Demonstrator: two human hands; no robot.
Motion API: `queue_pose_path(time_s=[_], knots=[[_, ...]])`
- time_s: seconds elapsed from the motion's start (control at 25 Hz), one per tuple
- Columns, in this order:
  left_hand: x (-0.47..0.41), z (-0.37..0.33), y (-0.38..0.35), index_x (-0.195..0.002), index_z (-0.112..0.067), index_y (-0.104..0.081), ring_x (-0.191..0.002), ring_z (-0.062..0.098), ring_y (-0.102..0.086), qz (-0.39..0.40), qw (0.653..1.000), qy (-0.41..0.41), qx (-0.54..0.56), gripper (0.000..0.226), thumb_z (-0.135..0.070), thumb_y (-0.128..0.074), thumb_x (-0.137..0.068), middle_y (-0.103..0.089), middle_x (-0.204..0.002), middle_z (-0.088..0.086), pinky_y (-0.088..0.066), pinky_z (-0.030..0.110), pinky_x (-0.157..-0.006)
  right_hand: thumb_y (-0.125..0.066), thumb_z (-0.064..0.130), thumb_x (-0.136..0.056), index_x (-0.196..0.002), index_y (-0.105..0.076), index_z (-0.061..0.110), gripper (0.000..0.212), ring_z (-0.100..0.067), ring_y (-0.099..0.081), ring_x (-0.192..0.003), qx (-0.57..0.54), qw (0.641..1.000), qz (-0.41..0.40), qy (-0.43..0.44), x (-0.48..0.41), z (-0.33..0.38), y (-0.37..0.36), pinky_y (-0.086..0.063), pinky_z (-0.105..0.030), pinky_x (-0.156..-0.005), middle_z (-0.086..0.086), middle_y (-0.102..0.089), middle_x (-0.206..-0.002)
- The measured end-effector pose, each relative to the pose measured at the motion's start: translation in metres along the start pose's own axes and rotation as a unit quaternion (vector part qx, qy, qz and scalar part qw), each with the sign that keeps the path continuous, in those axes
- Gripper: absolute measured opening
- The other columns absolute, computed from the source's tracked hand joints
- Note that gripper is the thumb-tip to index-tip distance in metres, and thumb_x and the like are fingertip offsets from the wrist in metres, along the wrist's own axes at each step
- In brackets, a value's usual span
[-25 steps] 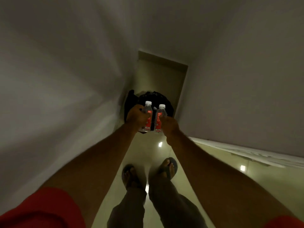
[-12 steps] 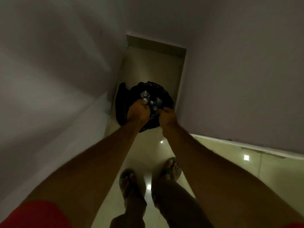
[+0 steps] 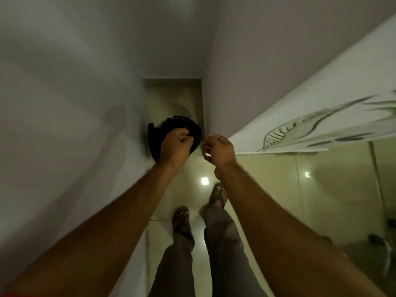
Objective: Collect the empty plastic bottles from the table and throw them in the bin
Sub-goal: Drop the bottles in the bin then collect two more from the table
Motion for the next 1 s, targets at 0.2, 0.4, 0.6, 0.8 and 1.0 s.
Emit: queue_pose_path(time_s=[0.2,0.4,0.6,0.8,1.0], knots=[[0.135,-0.101,-0.021,-0.124,-0.018,-0.060,-0.091,0.004,-0.060,0.114,0.991,-0.064,0.008,0.033,-0.022,-0.063,-0.092,-0.065,-0.102,-0.007,-0.042,0.015,-0.068,-0.059,0.024,-0.095,-0.102,-0.067,0.017,0.012,-0.017,-0.065,-0.083,-0.086,0.993,-0.069,0.043,0.139,0.039,0.102,-0.051,-0.033,-0.074,-0.004,-0.070,-0.093],[0.287,-0.173,-0.093,-0.117,-0.020,-0.064,-0.094,0.010,-0.064,0.240,0.960,-0.143,0.018,0.030,-0.024,-0.067,-0.087,-0.069,-0.101,-0.004,-0.051,0.027,-0.082,-0.061,0.029,-0.094,-0.099,-0.067,0.019,0.013,-0.015,-0.066,-0.081,-0.142,0.968,-0.181,0.104,0.279,0.026,0.249,-0.052,-0.030,-0.070,-0.002,-0.071,-0.092],[0.465,-0.197,-0.182,-0.109,-0.016,-0.064,-0.086,0.011,-0.062,0.379,0.899,-0.218,0.012,0.021,-0.017,-0.067,-0.089,-0.065,-0.093,0.000,-0.050,0.027,-0.080,-0.060,0.028,-0.096,-0.104,-0.066,0.016,0.016,-0.014,-0.064,-0.078,-0.167,0.918,-0.322,0.159,0.440,-0.032,0.400,-0.048,-0.028,-0.067,-0.003,-0.071,-0.092],[0.682,-0.168,-0.256,-0.107,-0.017,-0.062,-0.089,0.014,-0.064,0.497,0.825,-0.267,0.013,0.017,-0.015,-0.065,-0.091,-0.066,-0.091,-0.001,-0.049,0.023,-0.073,-0.058,0.025,-0.097,-0.111,-0.068,0.015,0.020,-0.012,-0.063,-0.077,-0.200,0.870,-0.412,0.186,0.617,-0.139,0.507,-0.048,-0.024,-0.062,-0.002,-0.070,-0.089],[0.892,-0.127,-0.304,-0.106,-0.022,-0.063,-0.095,0.012,-0.067,0.595,0.748,-0.295,-0.009,0.016,-0.018,-0.064,-0.091,-0.070,-0.098,-0.002,-0.049,0.026,-0.074,-0.059,0.030,-0.096,-0.103,-0.067,0.026,0.011,-0.012,-0.064,-0.081,-0.227,0.807,-0.515,0.178,0.789,-0.255,0.595,-0.054,-0.029,-0.073,0.001,-0.072,-0.095]])
Point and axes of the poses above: each hand's wrist, its own x-axis away from the middle knuckle, its own y-axis out of the back of the hand, z = x × y, the point moved 7 cm from there along -x, towards the middle knuckle
